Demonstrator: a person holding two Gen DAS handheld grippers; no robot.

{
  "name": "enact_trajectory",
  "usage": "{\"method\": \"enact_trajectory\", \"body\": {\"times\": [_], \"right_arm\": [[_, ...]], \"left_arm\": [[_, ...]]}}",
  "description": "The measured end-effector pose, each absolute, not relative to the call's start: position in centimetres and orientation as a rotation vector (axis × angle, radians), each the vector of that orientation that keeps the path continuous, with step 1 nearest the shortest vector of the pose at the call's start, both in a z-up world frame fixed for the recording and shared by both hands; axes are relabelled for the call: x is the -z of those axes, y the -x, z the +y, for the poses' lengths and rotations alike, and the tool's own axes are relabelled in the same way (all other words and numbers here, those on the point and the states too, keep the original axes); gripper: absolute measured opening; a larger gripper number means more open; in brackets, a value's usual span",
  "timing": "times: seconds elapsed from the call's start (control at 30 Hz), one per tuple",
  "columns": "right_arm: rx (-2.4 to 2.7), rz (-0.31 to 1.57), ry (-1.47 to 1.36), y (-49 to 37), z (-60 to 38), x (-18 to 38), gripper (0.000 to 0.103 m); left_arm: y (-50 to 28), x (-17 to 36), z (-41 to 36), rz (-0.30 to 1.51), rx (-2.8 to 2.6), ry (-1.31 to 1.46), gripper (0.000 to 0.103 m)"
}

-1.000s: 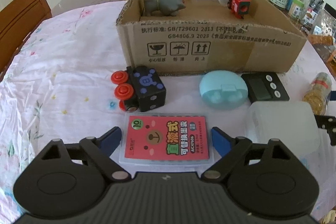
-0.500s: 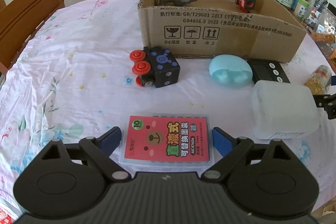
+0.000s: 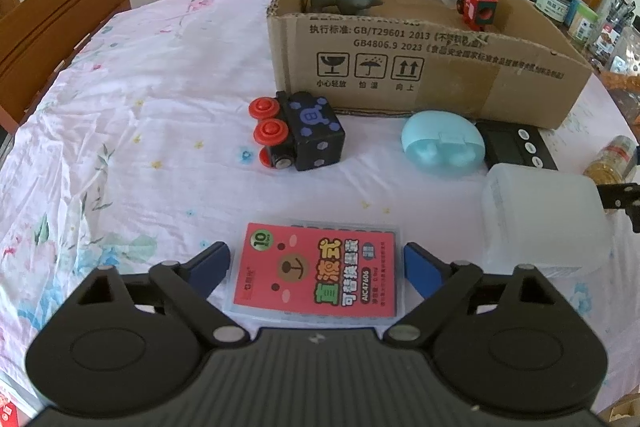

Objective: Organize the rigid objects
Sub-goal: 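Close the left tool on the pink card while the right tool grasps the capsule bottle, then carry the capsule bottle into the box and open the right tool while the left tool lifts the card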

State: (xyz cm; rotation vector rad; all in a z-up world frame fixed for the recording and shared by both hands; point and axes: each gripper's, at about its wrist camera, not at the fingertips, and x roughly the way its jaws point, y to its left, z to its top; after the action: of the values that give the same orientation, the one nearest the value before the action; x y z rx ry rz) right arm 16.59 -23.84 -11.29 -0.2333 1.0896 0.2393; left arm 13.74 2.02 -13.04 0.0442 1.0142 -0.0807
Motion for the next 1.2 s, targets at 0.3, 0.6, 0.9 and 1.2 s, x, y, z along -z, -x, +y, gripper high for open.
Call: {"method": "enact_trajectory", "body": {"times": [0.3, 0.6, 0.9, 1.2], "right_arm": [[-0.261, 1.121, 0.25, -16.7, -23.5, 10.2, 0.096], [-0.304, 1.094, 0.246, -16.8, -23.4, 6.9, 0.096], [-0.395, 0.944, 0.268, -19.0, -21.6, 0.6, 0.096], [-0.466, 0.876, 0.309, -25.1, -18.1, 0.3, 0.096]], "left_arm": [[-13.8, 12.3, 2.4, 1.05, 0.148, -0.086, 0.091], [-13.9, 10.1, 3.1, 1.067, 0.228, -0.126, 0.091], [-14.2, 6.7, 3.4, 1.038, 0.309, -0.163, 0.091], [-15.2, 4.0, 3.8, 0.981, 0.307, -0.19, 0.091]]}}
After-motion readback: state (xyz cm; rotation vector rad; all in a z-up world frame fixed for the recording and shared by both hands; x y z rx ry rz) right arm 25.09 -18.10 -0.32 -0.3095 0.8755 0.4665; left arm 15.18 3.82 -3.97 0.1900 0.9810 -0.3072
